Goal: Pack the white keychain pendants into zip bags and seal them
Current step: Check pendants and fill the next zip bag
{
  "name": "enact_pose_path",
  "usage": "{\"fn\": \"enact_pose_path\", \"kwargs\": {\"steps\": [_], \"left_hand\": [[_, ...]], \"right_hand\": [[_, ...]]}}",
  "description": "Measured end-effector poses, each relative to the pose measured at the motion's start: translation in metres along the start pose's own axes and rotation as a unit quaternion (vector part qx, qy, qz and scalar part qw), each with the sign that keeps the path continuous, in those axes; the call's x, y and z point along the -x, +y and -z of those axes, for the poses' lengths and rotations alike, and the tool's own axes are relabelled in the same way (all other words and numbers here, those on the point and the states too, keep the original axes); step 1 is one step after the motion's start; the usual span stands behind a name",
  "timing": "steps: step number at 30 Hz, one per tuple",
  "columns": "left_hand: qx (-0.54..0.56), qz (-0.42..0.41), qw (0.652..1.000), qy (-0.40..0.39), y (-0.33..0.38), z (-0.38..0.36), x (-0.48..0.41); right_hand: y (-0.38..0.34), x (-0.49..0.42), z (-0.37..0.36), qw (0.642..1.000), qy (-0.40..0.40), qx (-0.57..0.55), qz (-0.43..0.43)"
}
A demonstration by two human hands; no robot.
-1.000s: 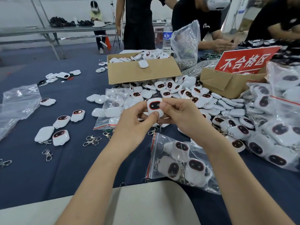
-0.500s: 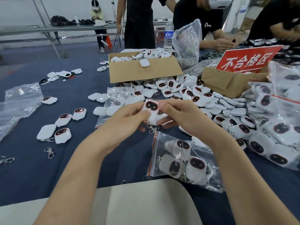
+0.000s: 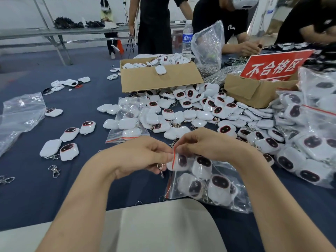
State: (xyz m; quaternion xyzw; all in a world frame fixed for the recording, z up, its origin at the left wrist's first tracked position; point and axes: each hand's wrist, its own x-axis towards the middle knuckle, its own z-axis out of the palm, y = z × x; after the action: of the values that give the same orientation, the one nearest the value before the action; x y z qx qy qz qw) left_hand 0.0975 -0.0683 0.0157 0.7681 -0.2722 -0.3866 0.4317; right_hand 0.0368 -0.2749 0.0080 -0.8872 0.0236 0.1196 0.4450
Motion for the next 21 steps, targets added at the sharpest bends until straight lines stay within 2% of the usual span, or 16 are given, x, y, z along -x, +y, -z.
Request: {"fn": "enact_pose_path", "kwargs": {"steps": [5,11,16,19,21], "left_hand": [[0.126,-0.004,0.992,-0.016,0.005,-0.012,-0.006],[0.216,0.044,0.972,0.087,0.021,-0.033,-0.018],[0.206,0.039,0.976,0.063,0.028,-0.029,-0.012],[0.169,0.034,0.977,0.126,0.031,-0.017,-0.001],[0.139,0.027,0.973,0.183,0.033,-0.009,0.004]], "right_hand": [[0.001,-0.001,0.000,1.000,0.027,-0.013,0.008],[0.005,-0.003,0.003,0.997,0.069,-0.011,0.033],[0.007,0.001,0.011,0.996,0.074,-0.026,0.043],[0.008,0.005,0.013,0.995,0.091,-0.030,0.038],[0.010,0.006,0.017,0.987,0.157,-0.021,0.023]]}}
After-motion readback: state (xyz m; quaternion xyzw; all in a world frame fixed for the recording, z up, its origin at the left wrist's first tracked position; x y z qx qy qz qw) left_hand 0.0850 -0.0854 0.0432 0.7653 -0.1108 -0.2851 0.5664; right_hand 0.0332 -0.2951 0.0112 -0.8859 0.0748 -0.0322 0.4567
